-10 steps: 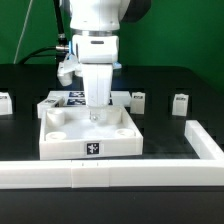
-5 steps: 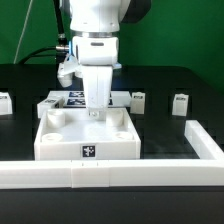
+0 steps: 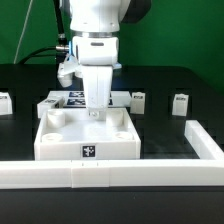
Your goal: Assemble one leg
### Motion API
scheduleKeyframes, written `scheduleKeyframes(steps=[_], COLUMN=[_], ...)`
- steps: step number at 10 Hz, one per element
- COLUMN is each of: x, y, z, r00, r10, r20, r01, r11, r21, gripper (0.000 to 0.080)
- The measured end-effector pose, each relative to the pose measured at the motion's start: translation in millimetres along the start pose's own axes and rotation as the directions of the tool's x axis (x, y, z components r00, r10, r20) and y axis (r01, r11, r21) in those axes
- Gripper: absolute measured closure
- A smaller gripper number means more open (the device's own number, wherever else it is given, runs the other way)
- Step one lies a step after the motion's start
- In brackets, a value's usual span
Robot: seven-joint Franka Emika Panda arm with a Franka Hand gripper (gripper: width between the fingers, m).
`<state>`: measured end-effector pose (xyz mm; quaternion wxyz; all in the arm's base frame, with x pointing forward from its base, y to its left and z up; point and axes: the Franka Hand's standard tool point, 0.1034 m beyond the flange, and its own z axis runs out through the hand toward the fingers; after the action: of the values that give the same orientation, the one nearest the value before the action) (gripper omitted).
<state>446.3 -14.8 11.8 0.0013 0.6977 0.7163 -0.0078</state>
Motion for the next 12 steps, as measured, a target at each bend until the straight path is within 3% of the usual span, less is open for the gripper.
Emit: scheduleKeyframes(steps=[3, 6, 10, 11, 12], x=[36.5, 72.0, 97.4, 101.3, 101.3], y=[7.7, 25.9, 52.9, 58.0, 59.2], z=[-0.5, -1.4, -2.7, -2.9, -2.6], r00=[0.999, 0.999, 0.999, 0.998, 0.999], r10=[0.043, 0.033, 0.028, 0.040, 0.040], r20=[-0.016, -0.030, -0.042, -0.044, -0.036], r01=[-0.043, -0.034, -0.030, -0.042, -0.041], r11=[0.999, 0.999, 0.998, 0.997, 0.998], r21=[-0.006, -0.025, -0.057, -0.058, -0.040], gripper=[0.0741, 0.0741, 0.0741, 0.0741, 0.0741])
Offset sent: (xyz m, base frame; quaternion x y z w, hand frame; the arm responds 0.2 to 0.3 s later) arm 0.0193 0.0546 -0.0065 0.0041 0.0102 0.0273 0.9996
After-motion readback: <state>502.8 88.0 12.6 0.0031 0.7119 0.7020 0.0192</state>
